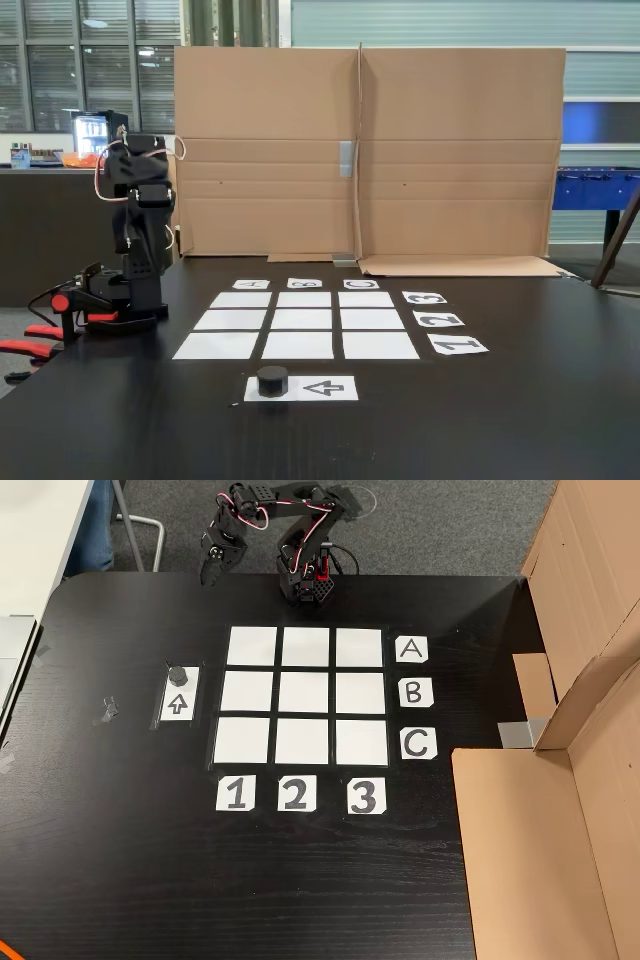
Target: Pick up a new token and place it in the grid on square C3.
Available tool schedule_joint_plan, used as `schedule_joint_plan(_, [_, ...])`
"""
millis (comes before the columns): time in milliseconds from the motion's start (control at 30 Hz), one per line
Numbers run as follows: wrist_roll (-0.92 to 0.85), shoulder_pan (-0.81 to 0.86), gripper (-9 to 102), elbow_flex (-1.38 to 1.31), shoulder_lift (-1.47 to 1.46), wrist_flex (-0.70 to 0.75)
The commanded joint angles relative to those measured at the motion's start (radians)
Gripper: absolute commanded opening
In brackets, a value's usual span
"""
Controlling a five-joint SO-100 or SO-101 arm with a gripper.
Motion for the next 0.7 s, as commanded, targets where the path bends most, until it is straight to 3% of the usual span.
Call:
schedule_joint_plan(0, [0.008,-0.009,14,-0.149,-0.078,0.08])
schedule_joint_plan(467, [0.008,-0.028,32,-0.526,-0.436,0.273])
schedule_joint_plan(667, [0.009,-0.057,34,-0.701,-0.591,0.318])
